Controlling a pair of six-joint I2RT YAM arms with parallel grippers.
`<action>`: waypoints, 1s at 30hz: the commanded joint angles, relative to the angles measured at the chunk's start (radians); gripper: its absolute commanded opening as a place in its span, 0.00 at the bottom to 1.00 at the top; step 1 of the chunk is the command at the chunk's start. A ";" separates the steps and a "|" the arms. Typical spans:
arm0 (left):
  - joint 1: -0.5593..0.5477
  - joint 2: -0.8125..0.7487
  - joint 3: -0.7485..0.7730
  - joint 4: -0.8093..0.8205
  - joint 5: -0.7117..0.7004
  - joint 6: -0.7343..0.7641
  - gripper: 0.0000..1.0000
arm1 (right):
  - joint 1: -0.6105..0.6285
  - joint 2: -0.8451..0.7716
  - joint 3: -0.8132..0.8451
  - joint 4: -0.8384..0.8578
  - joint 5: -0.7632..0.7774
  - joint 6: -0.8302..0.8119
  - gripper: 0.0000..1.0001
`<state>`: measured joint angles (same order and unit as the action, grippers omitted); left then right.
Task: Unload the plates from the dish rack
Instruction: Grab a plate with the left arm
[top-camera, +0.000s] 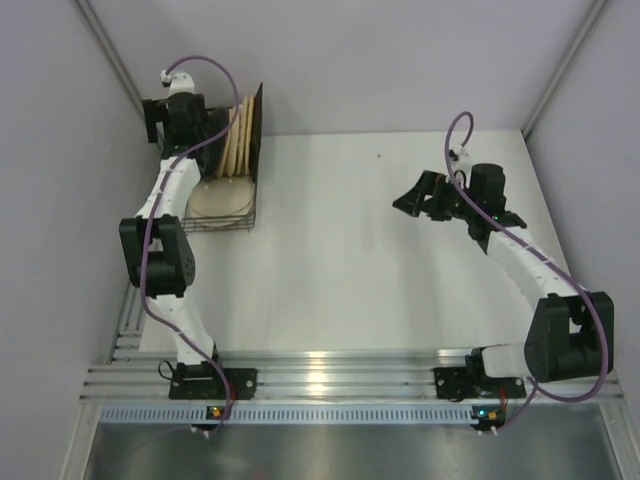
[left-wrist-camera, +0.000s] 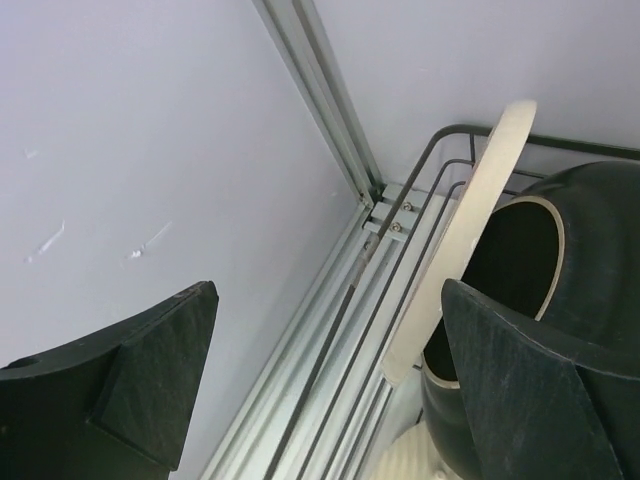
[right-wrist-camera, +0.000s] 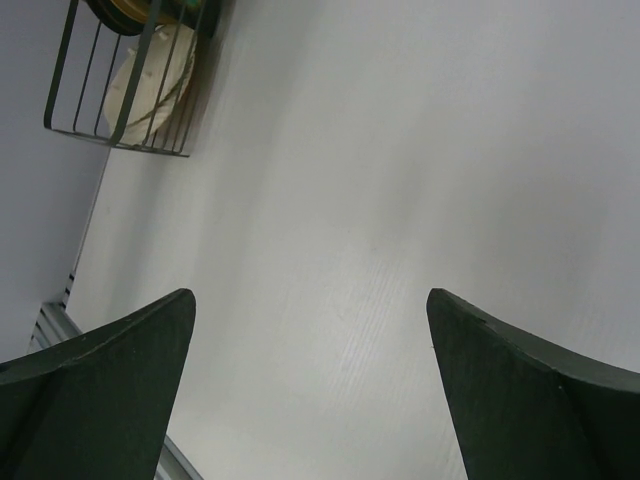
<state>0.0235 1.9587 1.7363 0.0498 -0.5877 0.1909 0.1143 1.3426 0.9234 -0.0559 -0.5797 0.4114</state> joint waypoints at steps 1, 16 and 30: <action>0.006 -0.020 -0.007 0.097 0.120 0.064 0.99 | 0.034 0.010 0.065 0.022 0.015 -0.011 1.00; -0.062 0.083 0.089 0.025 0.100 0.065 0.99 | 0.053 0.023 0.057 0.025 0.023 -0.028 1.00; 0.027 0.189 0.089 0.180 -0.040 0.003 0.99 | 0.053 0.027 0.049 0.005 0.040 -0.045 1.00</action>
<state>0.0132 2.1372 1.8011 0.1429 -0.5934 0.2451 0.1551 1.3731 0.9443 -0.0589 -0.5430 0.3851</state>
